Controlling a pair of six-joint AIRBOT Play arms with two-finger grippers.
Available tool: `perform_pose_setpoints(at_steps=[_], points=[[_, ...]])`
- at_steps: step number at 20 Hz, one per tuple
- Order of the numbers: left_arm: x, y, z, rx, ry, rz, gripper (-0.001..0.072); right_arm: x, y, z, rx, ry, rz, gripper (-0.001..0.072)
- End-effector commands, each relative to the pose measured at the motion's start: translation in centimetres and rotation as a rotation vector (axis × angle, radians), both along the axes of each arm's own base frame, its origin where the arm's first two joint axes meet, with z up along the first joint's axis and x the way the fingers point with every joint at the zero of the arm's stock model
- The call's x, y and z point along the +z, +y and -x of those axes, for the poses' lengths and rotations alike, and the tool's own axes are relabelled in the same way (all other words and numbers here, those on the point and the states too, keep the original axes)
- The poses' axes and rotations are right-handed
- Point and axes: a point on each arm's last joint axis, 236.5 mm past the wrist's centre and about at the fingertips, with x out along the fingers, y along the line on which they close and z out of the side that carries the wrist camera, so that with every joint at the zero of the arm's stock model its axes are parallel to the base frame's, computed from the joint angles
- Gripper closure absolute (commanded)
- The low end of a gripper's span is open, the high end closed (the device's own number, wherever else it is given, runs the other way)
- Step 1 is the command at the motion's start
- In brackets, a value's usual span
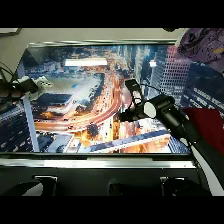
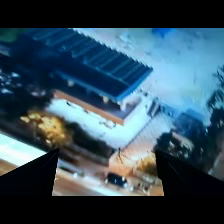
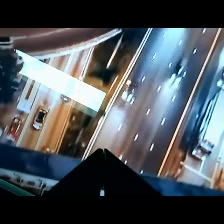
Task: Fold the clothes and pants, and hang the long-sleeved shirts on hangers.
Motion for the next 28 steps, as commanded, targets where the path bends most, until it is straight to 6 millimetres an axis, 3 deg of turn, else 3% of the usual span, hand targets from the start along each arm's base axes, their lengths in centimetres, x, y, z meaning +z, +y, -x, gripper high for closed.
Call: perform_pose_setpoints(at_steps=[1, 3, 6, 8, 12, 15, 16, 17, 18, 19, 20, 22, 24, 28], points=[[-1.4, 9.5, -3.8, 0.2, -0.085, -0.044, -0.0007, 0.1, 0.0, 0.0, 0.0, -0.001, -0.001, 0.0683], [-4.8, 12.7, -5.7, 0.256, -0.098, -0.037, -0.0007, 0.1, 0.0, 0.0, 0.0, 0.0, -0.001, 0.0683], [-9.4, 15.2, -8.4, 0.287, -0.13, -0.028, -0.0007, 0.1, 0.0, 0.0, 0.0, -0.001, -0.001, 0.0683], [-10.6, 15.7, -10.5, 0.278, -0.194, -0.03, -0.0007, 0.1, 0.1, -0.1, 0.0, -0.004, -0.003, 0.0683], [-11.0, 15.3, -14.3, 0.259, -0.35, -0.021, -0.0007, 0.1, 0.1, 0.0, -0.001, -0.003, -0.006, 0.0683], [-14.5, 14.8, -14.4, 0.26, -0.291, 0.003, -0.0001, 0.1, 0.1, -0.1, -0.001, -0.003, -0.007, 0.0683], [-15.5, 14.6, -14.2, 0.27, -0.269, 0.02, 0.0057, 0.1, 0.2, -0.1, -0.002, -0.004, -0.008, 0.0683], [-16.2, 14.5, -13.9, 0.276, -0.246, 0.033, 0.0245, 0.2, 0.2, -0.1, -0.008, -0.002, -0.01, 0.0683], [-16.7, 14.2, -13.5, 0.291, -0.222, 0.059, 0.0494, 0.1, 0.2, -0.1, -0.019, 0.002, -0.015, 0.0683], [-16.8, 13.7, -13.1, 0.316, -0.2, 0.107, 0.0636, 0.1, 0.2, 0.0, -0.032, 0.009, -0.02, 0.0683], [-16.8, 13.1, -12.5, 0.336, -0.175, 0.152, 0.069, 0.1, 0.2, 0.0, -0.052, 0.018, -0.028, 0.0683], [-15.9, 11.4, -11.1, 0.347, -0.113, 0.219, 0.0692, 0.1, 0.2, 0.0, -0.083, 0.03, -0.039, 0.0683], [-13.5, 9.0, -10.0, 0.26, -0.068, 0.205, 0.0693, 0.1, 0.2, 0.2, -0.123, 0.049, -0.05, 0.0683], [-4.2, -0.4, -7.8, 0.019, -0.102, 0.204, 0.0694, -0.7, -0.8, 2.0, -0.159, 0.138, -0.011, 0.0683]])
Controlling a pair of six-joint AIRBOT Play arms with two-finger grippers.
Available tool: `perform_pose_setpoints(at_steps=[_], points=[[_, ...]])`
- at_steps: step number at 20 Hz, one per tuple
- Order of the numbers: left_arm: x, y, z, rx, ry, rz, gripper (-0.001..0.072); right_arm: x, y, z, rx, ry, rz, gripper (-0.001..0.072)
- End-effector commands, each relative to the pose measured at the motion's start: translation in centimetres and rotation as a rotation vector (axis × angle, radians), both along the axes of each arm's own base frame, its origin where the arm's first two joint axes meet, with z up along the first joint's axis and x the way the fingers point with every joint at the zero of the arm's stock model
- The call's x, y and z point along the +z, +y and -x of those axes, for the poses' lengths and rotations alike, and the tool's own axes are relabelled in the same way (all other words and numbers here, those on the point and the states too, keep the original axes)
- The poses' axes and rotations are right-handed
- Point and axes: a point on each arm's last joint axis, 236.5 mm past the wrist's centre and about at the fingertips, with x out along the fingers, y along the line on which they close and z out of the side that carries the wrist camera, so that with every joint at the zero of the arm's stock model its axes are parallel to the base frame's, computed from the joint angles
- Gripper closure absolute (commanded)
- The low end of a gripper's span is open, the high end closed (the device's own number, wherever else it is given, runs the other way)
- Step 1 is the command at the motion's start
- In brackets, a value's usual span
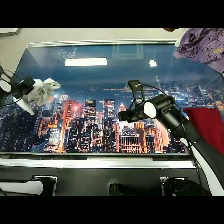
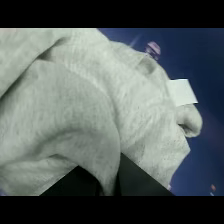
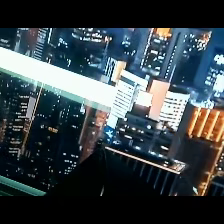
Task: Fold the clothes and pants, and hang the long-sleeved shirts on hangers.
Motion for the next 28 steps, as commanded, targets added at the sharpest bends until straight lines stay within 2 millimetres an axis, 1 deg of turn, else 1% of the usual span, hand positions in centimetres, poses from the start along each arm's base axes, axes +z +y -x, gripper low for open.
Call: perform_pose_setpoints(at_steps=[1, 2, 3, 4, 6, 7, 8, 9, 10, 11, 12, 13, 14, 15, 16, 17, 18, 19, 20, 21, 22, 24, 25, 26, 27, 28], points=[[7.3, -9.1, 3.0, -0.197, -0.033, 0.04, 0.0694, -0.6, -1.2, 1.8, -0.044, 0.087, 0.042, 0.0683], [9.6, -12.7, 3.8, -0.259, -0.067, 0.076, 0.0693, -0.5, -1.9, 2.1, -0.06, 0.099, 0.063, 0.0683], [11.1, -16.4, 4.7, -0.323, -0.089, 0.119, 0.0693, -0.2, -2.6, 2.3, -0.079, 0.101, 0.084, 0.0683], [12.4, -20.4, 5.9, -0.399, -0.099, 0.167, 0.0693, 0.1, -3.5, 2.5, -0.094, 0.095, 0.11, 0.0683], [13.3, -28.2, 8.6, -0.553, -0.088, 0.247, 0.0693, 1.3, -5.8, 2.8, -0.118, 0.067, 0.179, 0.0683], [13.2, -31.6, 9.9, -0.625, -0.075, 0.266, 0.0693, 2.0, -7.2, 3.0, -0.126, 0.048, 0.219, 0.0683], [12.7, -34.8, 11.4, -0.693, -0.053, 0.273, 0.0693, 2.8, -8.8, 3.3, -0.136, 0.028, 0.27, 0.0683], [11.9, -37.4, 12.9, -0.75, -0.025, 0.278, 0.0692, 3.6, -10.3, 3.6, -0.148, 0.012, 0.315, 0.0683], [10.6, -39.9, 14.4, -0.796, 0.015, 0.288, 0.0692, 4.6, -11.9, 4.1, -0.165, -0.006, 0.359, 0.0683], [9.2, -42.0, 15.9, -0.829, 0.061, 0.299, 0.0692, 5.5, -13.3, 4.4, -0.182, -0.023, 0.393, 0.0683], [7.7, -43.5, 17.1, -0.857, 0.102, 0.299, 0.0692, 6.4, -14.4, 4.9, -0.197, -0.038, 0.416, 0.0683], [6.0, -44.5, 18.1, -0.881, 0.143, 0.292, 0.0692, 7.1, -15.1, 5.2, -0.21, -0.056, 0.425, 0.0683], [4.2, -45.0, 18.7, -0.884, 0.189, 0.284, 0.0692, 7.8, -15.4, 5.5, -0.217, -0.072, 0.419, 0.0683], [2.7, -44.8, 18.9, -0.865, 0.228, 0.287, 0.0691, 8.2, -15.5, 5.6, -0.221, -0.087, 0.408, 0.0683], [1.8, -44.2, 18.5, -0.838, 0.247, 0.291, 0.0687, 8.6, -15.6, 5.8, -0.233, -0.096, 0.395, 0.0683], [1.7, -43.1, 17.6, -0.81, 0.247, 0.292, 0.0628, 8.7, -15.6, 5.8, -0.249, -0.099, 0.385, 0.0681], [2.0, -41.5, 16.3, -0.769, 0.232, 0.295, 0.0437, 8.8, -15.5, 5.8, -0.264, -0.098, 0.375, 0.0666], [2.7, -39.3, 14.7, -0.719, 0.211, 0.299, 0.0219, 8.8, -15.3, 5.7, -0.27, -0.101, 0.363, 0.062], [3.4, -36.7, 13.3, -0.666, 0.196, 0.302, 0.0107, 8.9, -15.1, 5.5, -0.278, -0.109, 0.351, 0.0622], [4.2, -33.5, 12.2, -0.61, 0.186, 0.302, 0.0101, 8.9, -15.0, 5.3, -0.293, -0.117, 0.337, 0.0622], [4.8, -30.3, 11.8, -0.577, 0.188, 0.29, 0.0101, 9.1, -14.7, 4.9, -0.297, -0.133, 0.323, 0.0622], [5.4, -24.0, 12.6, -0.547, 0.227, 0.239, 0.0101, 9.4, -14.3, 4.2, -0.292, -0.164, 0.302, 0.0622], [5.2, -20.8, 13.2, -0.515, 0.251, 0.21, 0.0101, 9.5, -14.0, 3.9, -0.289, -0.178, 0.291, 0.0621], [4.9, -18.3, 13.7, -0.474, 0.261, 0.198, 0.0101, 9.7, -13.7, 3.7, -0.286, -0.189, 0.279, 0.0619], [4.3, -16.1, 14.1, -0.419, 0.267, 0.213, 0.01, 9.7, -13.4, 3.5, -0.282, -0.196, 0.266, 0.0563], [3.4, -15.0, 14.6, -0.379, 0.279, 0.257, 0.0101, 9.8, -13.1, 3.3, -0.278, -0.201, 0.252, 0.0506]])
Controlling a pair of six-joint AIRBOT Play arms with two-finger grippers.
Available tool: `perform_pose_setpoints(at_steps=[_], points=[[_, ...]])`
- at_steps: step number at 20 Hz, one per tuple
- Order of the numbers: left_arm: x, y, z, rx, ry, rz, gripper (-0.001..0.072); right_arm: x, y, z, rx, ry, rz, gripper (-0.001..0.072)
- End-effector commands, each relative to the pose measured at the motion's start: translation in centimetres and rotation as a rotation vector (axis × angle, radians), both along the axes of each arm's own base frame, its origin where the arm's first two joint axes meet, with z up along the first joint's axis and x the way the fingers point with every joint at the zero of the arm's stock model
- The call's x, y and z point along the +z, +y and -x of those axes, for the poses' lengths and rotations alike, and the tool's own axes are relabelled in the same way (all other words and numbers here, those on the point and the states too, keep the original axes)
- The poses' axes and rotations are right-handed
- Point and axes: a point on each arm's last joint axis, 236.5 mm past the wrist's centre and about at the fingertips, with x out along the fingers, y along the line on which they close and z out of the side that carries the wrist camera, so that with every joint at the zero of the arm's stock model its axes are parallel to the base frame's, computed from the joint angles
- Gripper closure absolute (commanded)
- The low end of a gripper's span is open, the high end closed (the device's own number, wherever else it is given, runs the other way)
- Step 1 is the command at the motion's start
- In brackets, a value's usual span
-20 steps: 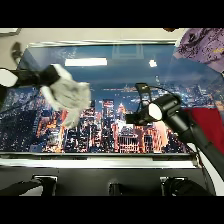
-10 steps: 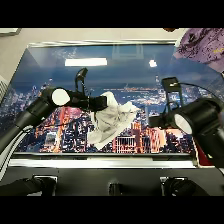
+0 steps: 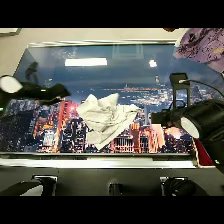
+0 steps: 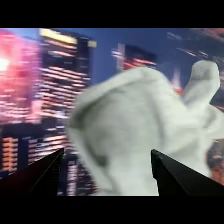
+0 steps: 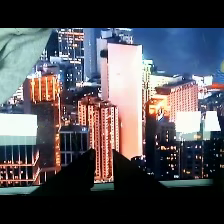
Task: Fold the clothes and pants, and hang the long-sleeved shirts on hangers.
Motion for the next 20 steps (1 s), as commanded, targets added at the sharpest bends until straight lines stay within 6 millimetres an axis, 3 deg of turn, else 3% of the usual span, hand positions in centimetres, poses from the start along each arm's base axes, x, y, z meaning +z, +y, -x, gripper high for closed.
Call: perform_pose_setpoints(at_steps=[1, 5, 6, 9, 14, 20], points=[[-2.4, 5.4, 2.5, 0.068, 0.076, 0.049, 0.0101, 0.4, 1.3, -0.8, 0.018, -0.04, -0.052, 0.0503], [-9.0, 2.1, 6.1, 0.007, 0.147, 0.2, 0.011, 0.4, 1.5, -0.7, -0.014, -0.038, -0.083, 0.0503], [-9.9, 0.9, 6.7, 0.004, 0.142, 0.258, 0.0111, 0.3, 1.7, -0.6, -0.013, -0.034, -0.09, 0.0503], [-10.4, -2.5, 7.0, -0.035, 0.089, 0.401, 0.012, 0.3, 1.9, -0.5, -0.014, -0.028, -0.101, 0.0503], [-13.8, -6.0, 7.3, -0.084, 0.145, 0.364, 0.012, 0.3, 1.9, -0.5, -0.037, -0.029, -0.114, 0.0503], [-15.7, -9.5, 6.5, -0.047, 0.165, 0.395, 0.0128, 0.1, 2.5, -0.2, -0.047, -0.014, -0.145, 0.0503]])
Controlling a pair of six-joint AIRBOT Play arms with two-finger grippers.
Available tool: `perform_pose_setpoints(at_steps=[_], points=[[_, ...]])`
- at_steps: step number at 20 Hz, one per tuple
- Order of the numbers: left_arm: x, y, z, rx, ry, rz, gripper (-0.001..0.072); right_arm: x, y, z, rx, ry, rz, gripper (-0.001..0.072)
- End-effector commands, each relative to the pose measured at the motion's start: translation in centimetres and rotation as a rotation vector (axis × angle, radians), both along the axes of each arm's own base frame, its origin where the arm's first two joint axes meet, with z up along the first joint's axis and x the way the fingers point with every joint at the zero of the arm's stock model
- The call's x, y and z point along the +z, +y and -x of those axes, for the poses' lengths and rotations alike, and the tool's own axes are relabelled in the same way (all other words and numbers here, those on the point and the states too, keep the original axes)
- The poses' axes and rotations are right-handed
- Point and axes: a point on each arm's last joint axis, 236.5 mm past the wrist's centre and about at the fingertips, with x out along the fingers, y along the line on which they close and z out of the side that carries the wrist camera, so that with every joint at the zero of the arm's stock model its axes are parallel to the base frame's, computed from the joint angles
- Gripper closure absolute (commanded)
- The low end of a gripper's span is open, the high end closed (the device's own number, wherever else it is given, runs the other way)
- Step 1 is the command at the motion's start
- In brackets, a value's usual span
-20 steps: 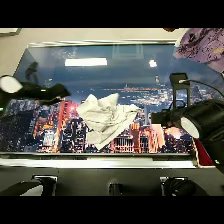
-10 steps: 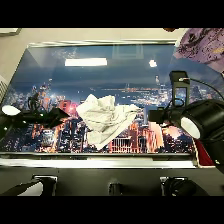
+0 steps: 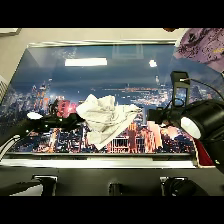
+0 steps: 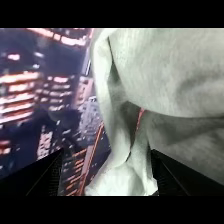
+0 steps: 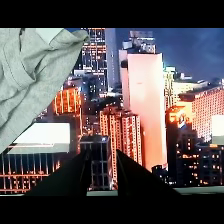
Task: Fold the clothes and pants, and hang the long-sleeved shirts on hangers.
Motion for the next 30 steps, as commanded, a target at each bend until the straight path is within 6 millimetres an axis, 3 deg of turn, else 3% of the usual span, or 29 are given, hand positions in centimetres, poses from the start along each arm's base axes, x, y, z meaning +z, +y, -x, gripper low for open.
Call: perform_pose_setpoints(at_steps=[1, 2, 4, 5, 6, 7, 8, 10, 12, 14, 15, 16, 17, 18, 21, 23, 26, 30], points=[[-1.2, -1.5, -0.6, 0.024, 0.009, 0.003, 0.0129, -0.1, 0.5, 0.3, -0.001, 0.011, -0.023, 0.0503], [-1.5, -1.7, -0.7, 0.023, 0.014, 0.002, 0.0131, -0.1, 0.6, 0.3, 0.0, 0.012, -0.028, 0.0503], [-1.9, -2.1, -1.0, 0.016, 0.023, 0.002, 0.0325, -0.1, 0.8, 0.3, -0.001, 0.015, -0.037, 0.0504], [-2.0, -2.4, -1.3, 0.014, 0.027, 0.006, 0.0342, -0.1, 0.9, 0.3, -0.004, 0.011, -0.047, 0.0504], [-2.1, -2.6, -1.6, 0.018, 0.038, 0.01, 0.0426, 0.0, 1.3, 0.2, 0.001, 0.006, -0.063, 0.0504], [-2.1, -2.8, -1.9, 0.015, 0.038, 0.013, 0.0616, 0.1, 1.8, 0.1, 0.007, 0.002, -0.082, 0.0504], [-2.1, -2.8, -2.1, 0.016, 0.033, 0.012, 0.0691, 0.2, 2.4, 0.1, 0.008, 0.001, -0.112, 0.0505], [-1.9, -2.8, -2.3, 0.018, 0.028, 0.015, 0.0691, 0.3, 3.3, 0.1, -0.038, 0.007, -0.182, 0.0504], [-1.9, -2.8, -2.3, 0.018, 0.03, 0.016, 0.0691, 0.9, 2.6, 0.1, -0.094, 0.008, -0.194, 0.0483], [-1.9, -2.7, -2.3, 0.021, 0.029, 0.016, 0.069, 1.3, -0.2, -0.1, -0.204, 0.037, -0.217, 0.0392], [-1.9, -2.6, -2.4, 0.022, 0.029, 0.016, 0.0691, 1.1, -2.1, -0.7, -0.23, 0.038, -0.206, 0.0385], [-1.9, -2.6, -2.4, 0.022, 0.029, 0.016, 0.0691, 0.1, -3.7, -1.3, -0.248, 0.043, -0.207, 0.0345], [-1.8, -2.7, -2.3, 0.02, 0.03, 0.017, 0.0691, -1.7, -3.9, -1.5, -0.283, 0.08, -0.271, 0.0345], [-1.8, -2.7, -2.2, 0.016, 0.033, 0.02, 0.0691, -4.1, -2.2, -1.1, -0.28, 0.142, -0.389, 0.0345], [-1.7, -2.8, -2.1, 0.01, 0.037, 0.025, 0.069, -9.0, 6.1, -0.1, -0.258, 0.247, -0.834, 0.0345], [-1.8, -2.8, -2.1, 0.011, 0.036, 0.024, 0.0691, -11.6, 9.0, 0.9, -0.31, 0.272, -0.997, 0.0345], [-1.7, -2.8, -2.1, 0.01, 0.037, 0.025, 0.0691, -15.7, 11.7, 3.7, -0.31, 0.327, -0.963, 0.0353], [-1.7, -2.9, -2.0, 0.008, 0.039, 0.027, 0.0691, -20.6, 14.7, 5.0, -0.383, 0.438, -0.922, 0.035]])
